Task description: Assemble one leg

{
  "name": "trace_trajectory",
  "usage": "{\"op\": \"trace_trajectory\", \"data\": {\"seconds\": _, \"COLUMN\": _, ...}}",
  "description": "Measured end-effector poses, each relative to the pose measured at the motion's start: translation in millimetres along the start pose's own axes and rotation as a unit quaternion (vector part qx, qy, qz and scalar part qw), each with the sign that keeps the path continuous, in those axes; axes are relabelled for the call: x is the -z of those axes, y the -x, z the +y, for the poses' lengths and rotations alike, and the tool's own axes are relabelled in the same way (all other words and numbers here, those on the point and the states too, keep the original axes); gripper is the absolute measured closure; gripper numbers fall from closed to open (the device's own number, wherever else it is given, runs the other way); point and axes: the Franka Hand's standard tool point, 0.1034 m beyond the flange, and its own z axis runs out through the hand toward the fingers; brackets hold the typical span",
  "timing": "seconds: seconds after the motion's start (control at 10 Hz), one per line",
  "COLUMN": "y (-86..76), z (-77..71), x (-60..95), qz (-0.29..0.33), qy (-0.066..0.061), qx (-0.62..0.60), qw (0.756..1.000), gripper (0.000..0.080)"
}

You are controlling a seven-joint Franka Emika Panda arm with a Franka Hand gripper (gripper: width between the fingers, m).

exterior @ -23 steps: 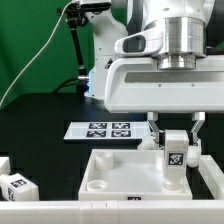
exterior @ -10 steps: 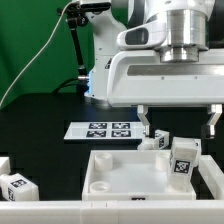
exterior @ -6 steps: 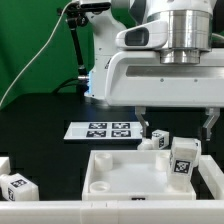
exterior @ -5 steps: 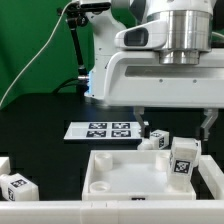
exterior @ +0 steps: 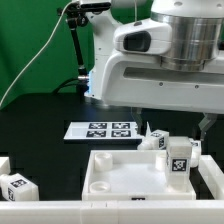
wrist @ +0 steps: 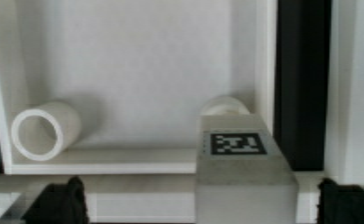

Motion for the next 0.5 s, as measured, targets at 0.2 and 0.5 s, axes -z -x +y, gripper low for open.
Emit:
{"op": "trace_trajectory", "data": {"seconds": 0.2, "y": -1.5, "z": -3.2, "x": -2.9, "qz": 0.000, "qy": 0.000, "qx": 0.002, "qw": 1.000, "gripper": 0.0151}}
{"op": "trace_trajectory", "data": {"seconds": 0.5, "y": -4.1, "z": -4.1, "x": -9.5, "qz": -0.002, "qy": 0.002, "qx": 0.003, "qw": 1.000, "gripper": 0.0151}}
